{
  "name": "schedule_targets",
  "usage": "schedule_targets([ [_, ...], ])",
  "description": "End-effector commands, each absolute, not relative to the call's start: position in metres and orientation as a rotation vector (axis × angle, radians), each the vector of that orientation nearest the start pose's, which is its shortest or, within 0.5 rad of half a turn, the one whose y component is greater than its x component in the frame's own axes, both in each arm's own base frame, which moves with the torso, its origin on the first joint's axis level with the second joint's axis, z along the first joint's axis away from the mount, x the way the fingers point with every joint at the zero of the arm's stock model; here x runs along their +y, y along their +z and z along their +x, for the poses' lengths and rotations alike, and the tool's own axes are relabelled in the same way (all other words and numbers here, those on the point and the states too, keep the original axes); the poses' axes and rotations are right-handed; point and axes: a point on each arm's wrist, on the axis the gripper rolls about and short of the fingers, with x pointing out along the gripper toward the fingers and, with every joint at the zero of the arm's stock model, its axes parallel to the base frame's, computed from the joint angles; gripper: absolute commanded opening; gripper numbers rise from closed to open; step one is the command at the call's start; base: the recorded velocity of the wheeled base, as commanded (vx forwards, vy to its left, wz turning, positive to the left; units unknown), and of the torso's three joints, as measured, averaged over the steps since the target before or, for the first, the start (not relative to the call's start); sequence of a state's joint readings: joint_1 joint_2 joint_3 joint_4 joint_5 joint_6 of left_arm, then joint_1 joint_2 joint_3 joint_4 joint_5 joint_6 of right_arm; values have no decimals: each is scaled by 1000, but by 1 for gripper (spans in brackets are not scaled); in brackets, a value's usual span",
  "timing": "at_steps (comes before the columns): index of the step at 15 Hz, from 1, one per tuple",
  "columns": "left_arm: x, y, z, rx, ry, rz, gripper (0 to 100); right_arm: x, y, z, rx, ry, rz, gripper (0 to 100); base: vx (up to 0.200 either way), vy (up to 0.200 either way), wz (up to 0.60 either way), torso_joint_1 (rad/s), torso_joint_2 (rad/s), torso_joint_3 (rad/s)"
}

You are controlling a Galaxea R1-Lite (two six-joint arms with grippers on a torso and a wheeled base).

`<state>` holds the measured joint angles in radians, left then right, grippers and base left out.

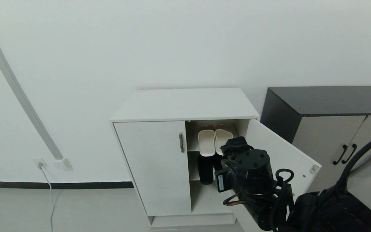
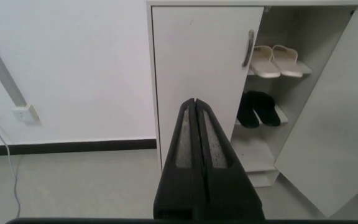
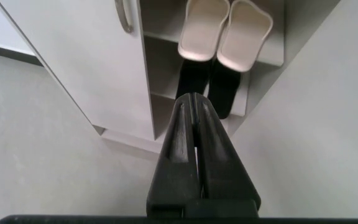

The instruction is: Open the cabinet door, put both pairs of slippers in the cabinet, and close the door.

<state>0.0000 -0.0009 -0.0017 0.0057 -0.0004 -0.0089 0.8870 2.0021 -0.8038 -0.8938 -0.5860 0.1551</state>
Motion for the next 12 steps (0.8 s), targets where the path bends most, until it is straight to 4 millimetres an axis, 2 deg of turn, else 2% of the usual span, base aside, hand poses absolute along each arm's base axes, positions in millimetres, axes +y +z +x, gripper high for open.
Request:
schedule_targets([
  [1,0,75,-23,5,0,-9,0,267,105,235,252,274,-56,0,0,0,0,251,-554,-315],
  [7,0,75,-23,5,0,-9,0,261,106,235,248,267,-59,0,0,0,0,243,-565,-310],
  [12,0,75,-23,5,0,-8,0,260,103,239,223,266,-64,0,0,0,0,14,-37,-14],
])
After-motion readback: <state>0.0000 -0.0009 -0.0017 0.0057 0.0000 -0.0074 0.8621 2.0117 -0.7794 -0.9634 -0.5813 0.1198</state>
